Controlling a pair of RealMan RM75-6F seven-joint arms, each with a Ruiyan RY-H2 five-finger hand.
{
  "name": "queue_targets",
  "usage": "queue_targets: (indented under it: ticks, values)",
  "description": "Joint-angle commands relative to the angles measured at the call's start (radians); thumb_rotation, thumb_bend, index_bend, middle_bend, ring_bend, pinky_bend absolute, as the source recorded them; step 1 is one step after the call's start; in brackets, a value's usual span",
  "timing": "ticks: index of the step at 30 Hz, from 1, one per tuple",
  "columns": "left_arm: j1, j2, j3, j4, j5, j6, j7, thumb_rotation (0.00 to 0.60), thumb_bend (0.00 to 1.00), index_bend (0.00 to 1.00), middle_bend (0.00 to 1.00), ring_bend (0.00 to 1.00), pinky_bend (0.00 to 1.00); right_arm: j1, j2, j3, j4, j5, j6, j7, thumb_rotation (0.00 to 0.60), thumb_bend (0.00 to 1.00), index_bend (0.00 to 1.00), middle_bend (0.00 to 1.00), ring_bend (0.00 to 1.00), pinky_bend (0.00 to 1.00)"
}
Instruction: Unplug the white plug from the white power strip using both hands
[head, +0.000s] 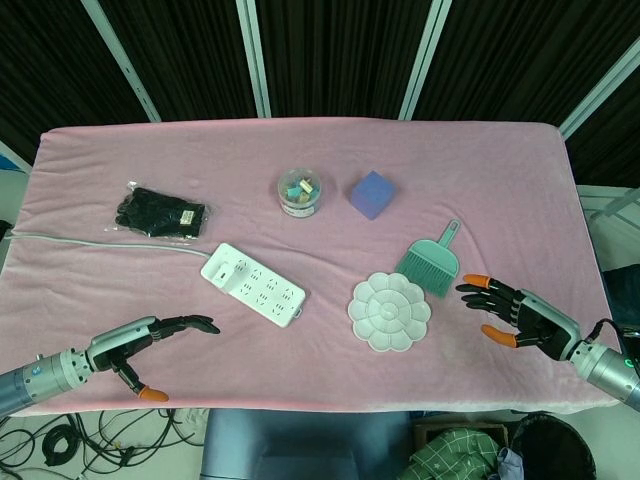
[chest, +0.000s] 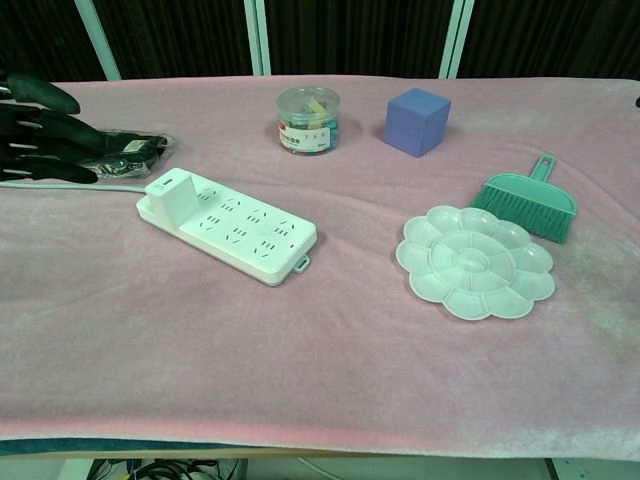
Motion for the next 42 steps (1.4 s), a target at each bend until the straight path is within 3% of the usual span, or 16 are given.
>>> queue_targets:
  ticks: [1, 11, 18, 21, 23, 28, 30, 36, 42]
  values:
    - [0.0, 0.001, 0.007, -0.006, -0.006, -0.015, 0.003, 0.6, 0.08, 0.2, 0.15, 0.0, 0.02, 0.0, 0.0, -0.002, -0.005, 0.001, -0.001, -0.01, 0.6, 0.3, 0.14, 0.12, 0.14, 0.1]
    - [0.011, 0.019, 0.008, -0.015, -0.024, -0.004, 0.021, 0.6, 0.08, 0.2, 0.16, 0.0, 0.02, 0.003, 0.019, -0.001, -0.05, 0.009, -0.014, -0.078, 0.6, 0.3, 0.14, 0.12, 0.14, 0.1]
    - [-0.004, 0.066, 0.005, -0.122, -0.068, -0.128, 0.204, 0.6, 0.08, 0.19, 0.16, 0.0, 0.02, 0.01, 0.035, 0.013, -0.111, 0.048, -0.097, -0.248, 0.6, 0.3, 0.13, 0.12, 0.14, 0.1]
    - [-0.015, 0.092, -0.007, -0.177, -0.096, -0.2, 0.345, 0.6, 0.08, 0.19, 0.15, 0.0, 0.02, 0.01, 0.048, 0.035, -0.151, 0.085, -0.168, -0.465, 0.6, 0.32, 0.13, 0.12, 0.14, 0.1]
    - [-0.016, 0.114, -0.03, -0.233, -0.14, -0.267, 0.513, 0.6, 0.08, 0.19, 0.15, 0.0, 0.01, -0.005, 0.053, 0.066, -0.206, 0.134, -0.2, -0.652, 0.6, 0.35, 0.13, 0.12, 0.14, 0.1]
    - [0.022, 0.136, -0.108, -0.352, -0.28, -0.337, 0.927, 0.6, 0.08, 0.19, 0.15, 0.0, 0.0, -0.062, 0.011, 0.163, -0.301, 0.307, -0.232, -1.154, 0.6, 0.52, 0.13, 0.12, 0.13, 0.1]
    - [0.067, 0.122, -0.16, -0.4, -0.361, -0.309, 1.139, 0.6, 0.08, 0.18, 0.15, 0.0, 0.0, -0.095, -0.051, 0.208, -0.33, 0.377, -0.215, -1.431, 0.6, 0.61, 0.13, 0.12, 0.13, 0.1]
    - [0.176, 0.013, -0.254, -0.421, -0.496, -0.2, 1.63, 0.6, 0.08, 0.14, 0.11, 0.0, 0.0, -0.134, -0.271, 0.275, -0.303, 0.46, -0.198, -1.966, 0.6, 0.65, 0.13, 0.12, 0.12, 0.09]
    - [0.214, -0.04, -0.273, -0.406, -0.541, -0.187, 1.829, 0.6, 0.08, 0.13, 0.1, 0.0, 0.0, -0.138, -0.455, 0.312, -0.223, 0.45, -0.175, -2.287, 0.6, 0.66, 0.13, 0.11, 0.12, 0.09]
